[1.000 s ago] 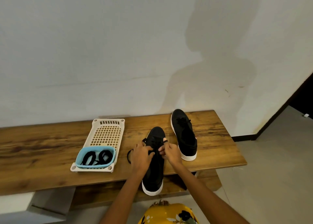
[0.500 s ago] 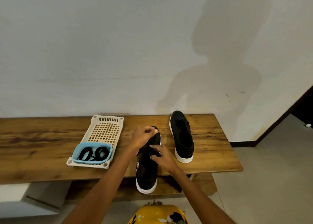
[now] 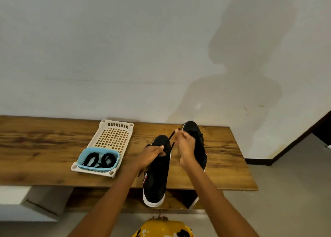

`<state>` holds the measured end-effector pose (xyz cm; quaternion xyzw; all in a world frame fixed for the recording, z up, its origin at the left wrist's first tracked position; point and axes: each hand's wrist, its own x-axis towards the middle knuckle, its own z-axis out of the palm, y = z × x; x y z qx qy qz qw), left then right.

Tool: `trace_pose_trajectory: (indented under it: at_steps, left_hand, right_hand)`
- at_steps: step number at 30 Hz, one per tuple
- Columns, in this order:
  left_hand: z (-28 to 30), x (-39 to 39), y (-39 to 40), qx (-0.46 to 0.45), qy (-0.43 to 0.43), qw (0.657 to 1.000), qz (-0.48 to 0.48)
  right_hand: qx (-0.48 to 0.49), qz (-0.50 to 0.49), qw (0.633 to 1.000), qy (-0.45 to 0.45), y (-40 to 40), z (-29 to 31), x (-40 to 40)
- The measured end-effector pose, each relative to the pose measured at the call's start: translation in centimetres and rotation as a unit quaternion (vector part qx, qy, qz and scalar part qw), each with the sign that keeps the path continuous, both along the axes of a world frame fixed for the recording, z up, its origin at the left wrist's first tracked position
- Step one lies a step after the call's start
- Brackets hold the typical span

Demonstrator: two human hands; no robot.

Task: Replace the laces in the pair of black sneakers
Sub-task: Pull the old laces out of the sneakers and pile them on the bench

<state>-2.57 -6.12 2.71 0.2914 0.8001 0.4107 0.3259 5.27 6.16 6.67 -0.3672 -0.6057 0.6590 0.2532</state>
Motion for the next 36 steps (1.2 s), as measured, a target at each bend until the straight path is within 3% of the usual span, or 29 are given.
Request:
trace_pose_trajectory:
  at_steps: [2, 4, 6, 8, 11, 13, 16, 19, 22, 24, 28, 36]
  left_hand:
    - [-0.3, -0.1, -0.1, -0.011, 0.023, 0.999, -0.026]
    - [-0.8, -0.4, -0.1, -0.009, 0.038, 0.999, -0.021]
    - [-1.4, -0.6, 0.0, 0.019, -0.015, 0.999, 0.026]
    - [-0.8, -0.4, 0.0, 0.066, -0.122, 0.986, 0.092]
    - [0.2, -0.2, -0.2, 0.104, -0.2, 0.968, 0.11]
    - [0.5, 0.0, -0.6, 0.117, -0.203, 0.967, 0.101]
    - [0.0, 0.3, -0.5, 0.098, -0.161, 0.979, 0.075]
    - [-0.5, 0.6, -0.5, 0.013, -0.076, 0.996, 0.032]
    - [-1.4, -0.3, -1.2, -0.018, -0.017, 0.999, 0.021]
    - [-1.5, -0.7, -1.7, -0.018, -0.019, 1.0, 0.01]
    - [-1.5, -0.6, -1.7, -0.072, 0.052, 0.994, -0.058]
    - [-1.7, -0.7, -1.9, -0.101, 0.084, 0.99, -0.052]
  right_hand:
    - [-0.103, -0.069, 0.988, 0.089, 2.0, 3.1, -0.6]
    - [-0.135, -0.099, 0.977, 0.135, 3.1, 4.1, -0.8]
    - [-0.084, -0.052, 0.991, 0.09, 2.7, 2.6, -0.4]
    - [0.006, 0.054, 0.999, -0.004, 1.3, -0.7, 0.5]
    - [0.114, 0.249, 0.957, -0.099, -1.2, -5.8, 1.6]
    - [0.193, 0.289, 0.932, -0.103, -2.9, -7.7, 1.8]
    - [0.248, 0.206, 0.936, -0.139, -4.0, -7.9, 1.3]
    - [0.278, 0.181, 0.931, -0.152, -3.4, -6.5, 1.0]
    - [0.149, 0.043, 0.987, -0.048, -2.1, -2.7, 0.2]
    - [0.072, -0.047, 0.996, 0.011, 0.3, 0.9, -0.6]
    - [0.047, -0.013, 0.998, 0.029, 4.1, 3.9, -1.4]
    - [0.051, 0.059, 0.989, -0.125, 0.2, -5.4, 1.6]
